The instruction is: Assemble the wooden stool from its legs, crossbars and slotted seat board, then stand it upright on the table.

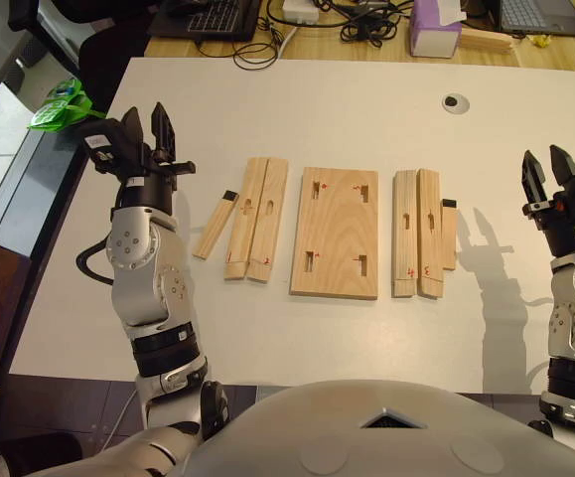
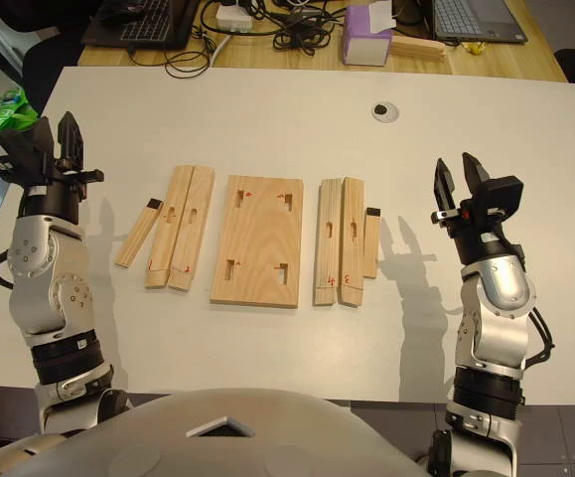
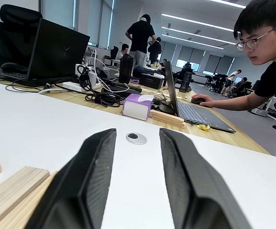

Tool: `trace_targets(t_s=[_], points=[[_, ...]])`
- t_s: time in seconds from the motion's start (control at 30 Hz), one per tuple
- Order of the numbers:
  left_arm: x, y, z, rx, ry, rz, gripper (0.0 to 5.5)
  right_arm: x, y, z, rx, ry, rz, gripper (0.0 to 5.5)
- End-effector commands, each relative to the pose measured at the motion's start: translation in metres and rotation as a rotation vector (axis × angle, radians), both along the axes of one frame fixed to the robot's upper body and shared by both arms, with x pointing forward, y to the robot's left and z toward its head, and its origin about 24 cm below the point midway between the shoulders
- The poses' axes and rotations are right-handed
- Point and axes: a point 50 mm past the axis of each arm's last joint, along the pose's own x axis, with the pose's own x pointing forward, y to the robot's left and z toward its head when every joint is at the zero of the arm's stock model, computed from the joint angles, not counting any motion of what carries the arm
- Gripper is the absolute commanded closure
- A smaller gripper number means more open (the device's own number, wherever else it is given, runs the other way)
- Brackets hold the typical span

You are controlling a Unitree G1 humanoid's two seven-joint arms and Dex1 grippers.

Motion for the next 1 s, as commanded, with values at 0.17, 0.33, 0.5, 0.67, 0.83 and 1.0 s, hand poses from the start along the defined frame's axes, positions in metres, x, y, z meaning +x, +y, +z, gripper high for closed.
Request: trace_targets(t_s=[0.17, 0.33, 0.5, 0.67, 0.83, 1.0], points=[[0.0000, -0.0046, 0.0027, 0.017, 0.015, -0.049, 3.73, 0.0006, 0.0013, 0.0004, 0.005, 0.007, 0.007, 3.81], [-0.0001, -0.0035, 0.0011, 0.032, 0.027, -0.044, 3.73, 0.0009, 0.0011, 0.0011, 0.009, 0.011, 0.007, 3.81], [-0.0003, -0.0023, 0.0005, 0.046, 0.038, -0.042, 3.73, 0.0001, 0.0018, 0.0000, 0.011, 0.015, 0.008, 3.81], [0.0007, -0.0030, -0.0002, 0.053, 0.042, -0.044, 3.73, 0.0012, 0.0021, 0.0005, 0.011, 0.012, 0.009, 3.81], [0.0009, -0.0035, -0.0011, 0.059, 0.050, -0.053, 3.73, 0.0005, 0.0039, -0.0006, 0.011, 0.013, 0.014, 3.81], [0.0021, -0.0042, 0.0002, 0.057, 0.043, -0.061, 3.73, 0.0010, 0.0046, -0.0011, 0.013, 0.012, 0.015, 3.81]])
